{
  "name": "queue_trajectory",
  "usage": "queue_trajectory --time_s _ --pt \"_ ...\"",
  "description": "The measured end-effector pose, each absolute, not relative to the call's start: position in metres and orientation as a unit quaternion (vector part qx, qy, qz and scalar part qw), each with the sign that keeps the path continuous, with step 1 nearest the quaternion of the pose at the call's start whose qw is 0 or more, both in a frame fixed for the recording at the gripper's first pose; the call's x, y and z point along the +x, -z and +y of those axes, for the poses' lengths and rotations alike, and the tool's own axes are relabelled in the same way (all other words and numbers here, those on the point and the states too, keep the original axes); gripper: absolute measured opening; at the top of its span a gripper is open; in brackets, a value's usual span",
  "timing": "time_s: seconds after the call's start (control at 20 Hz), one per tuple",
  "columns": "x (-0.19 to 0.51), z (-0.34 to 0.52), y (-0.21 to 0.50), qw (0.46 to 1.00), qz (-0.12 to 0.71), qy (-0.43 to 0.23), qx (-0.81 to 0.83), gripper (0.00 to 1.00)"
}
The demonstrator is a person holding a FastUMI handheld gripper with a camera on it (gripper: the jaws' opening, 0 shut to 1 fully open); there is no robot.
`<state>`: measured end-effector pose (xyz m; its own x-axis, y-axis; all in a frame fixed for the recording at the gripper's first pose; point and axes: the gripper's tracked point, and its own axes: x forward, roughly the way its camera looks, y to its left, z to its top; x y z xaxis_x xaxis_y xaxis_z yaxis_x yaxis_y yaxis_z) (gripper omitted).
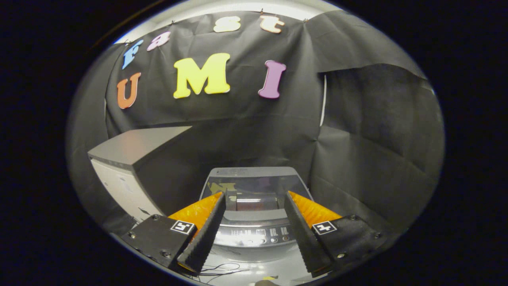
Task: Put the clothes into the washing machine and then close the washing machine lid.
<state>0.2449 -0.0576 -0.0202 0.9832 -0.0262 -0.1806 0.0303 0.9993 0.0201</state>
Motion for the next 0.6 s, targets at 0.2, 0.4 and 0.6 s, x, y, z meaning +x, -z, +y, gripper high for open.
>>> queue_trajectory --time_s 0.2,0.4,0.6 --pt "0.155 -0.035 0.008 0.998 0.061 0.027 0.008 0.93" --pt "0.081 -0.006 -0.013 0.999 0.033 0.012 -0.012 0.96" --pt "0.020 0.021 -0.012 1.000 0.015 -0.010 -0.019 0.99"
